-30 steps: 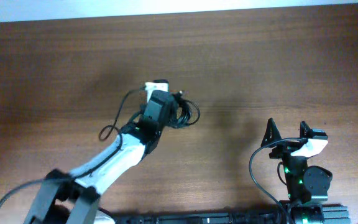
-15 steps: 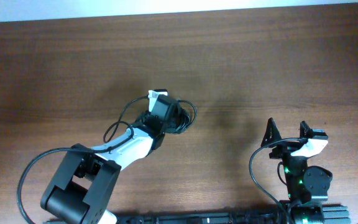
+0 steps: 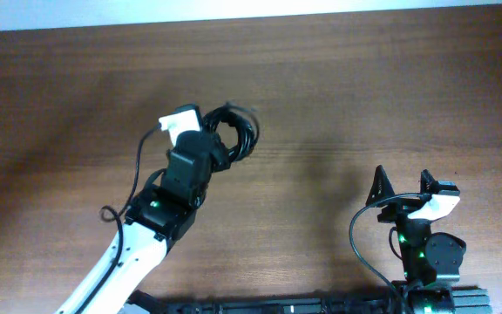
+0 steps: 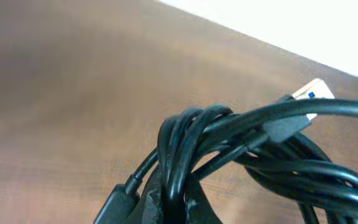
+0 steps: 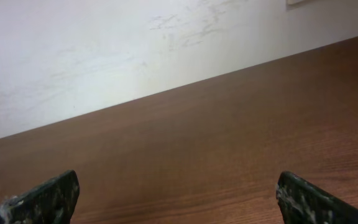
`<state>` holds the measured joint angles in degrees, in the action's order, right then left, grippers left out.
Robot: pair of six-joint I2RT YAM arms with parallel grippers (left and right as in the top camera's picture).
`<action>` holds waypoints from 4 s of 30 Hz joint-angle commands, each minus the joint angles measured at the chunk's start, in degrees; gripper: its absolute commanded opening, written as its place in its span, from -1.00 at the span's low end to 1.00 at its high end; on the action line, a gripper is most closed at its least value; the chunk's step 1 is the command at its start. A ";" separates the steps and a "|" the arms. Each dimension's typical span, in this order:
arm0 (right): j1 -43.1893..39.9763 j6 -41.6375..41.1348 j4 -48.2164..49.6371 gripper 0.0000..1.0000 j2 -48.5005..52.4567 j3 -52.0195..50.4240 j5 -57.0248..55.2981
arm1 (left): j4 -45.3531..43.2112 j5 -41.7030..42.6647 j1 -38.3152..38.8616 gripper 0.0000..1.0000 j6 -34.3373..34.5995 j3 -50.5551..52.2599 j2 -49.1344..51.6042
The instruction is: Untangle cables
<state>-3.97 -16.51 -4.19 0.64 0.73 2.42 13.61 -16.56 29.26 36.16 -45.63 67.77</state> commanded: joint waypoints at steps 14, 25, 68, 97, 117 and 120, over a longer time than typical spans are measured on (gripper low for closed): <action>0.24 -18.49 1.44 0.96 -0.44 -0.42 34.53 | 8.90 9.99 -0.17 0.98 -38.21 -0.17 4.24; 0.24 -18.49 1.22 0.96 -0.44 -0.42 36.00 | 13.79 23.19 -0.13 0.95 65.40 -0.17 18.49; 27.26 -9.92 36.50 -0.92 73.99 22.86 44.04 | 7.80 51.32 -12.66 0.00 -45.83 -0.90 -0.15; 27.26 -9.90 35.93 -0.67 73.99 22.86 48.13 | -0.66 39.23 -9.49 -1.00 -47.63 -1.68 4.26; 30.84 -1.27 29.03 0.97 73.99 22.84 37.42 | 0.57 36.41 -10.97 -1.00 -28.79 -6.34 1.51; 33.20 -1.27 31.15 0.98 73.99 22.86 27.69 | 0.59 41.86 -10.95 -1.00 -23.50 -7.08 -1.33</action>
<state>28.18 -19.20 25.08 75.07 23.14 36.62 14.61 19.66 18.50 6.83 -50.70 69.58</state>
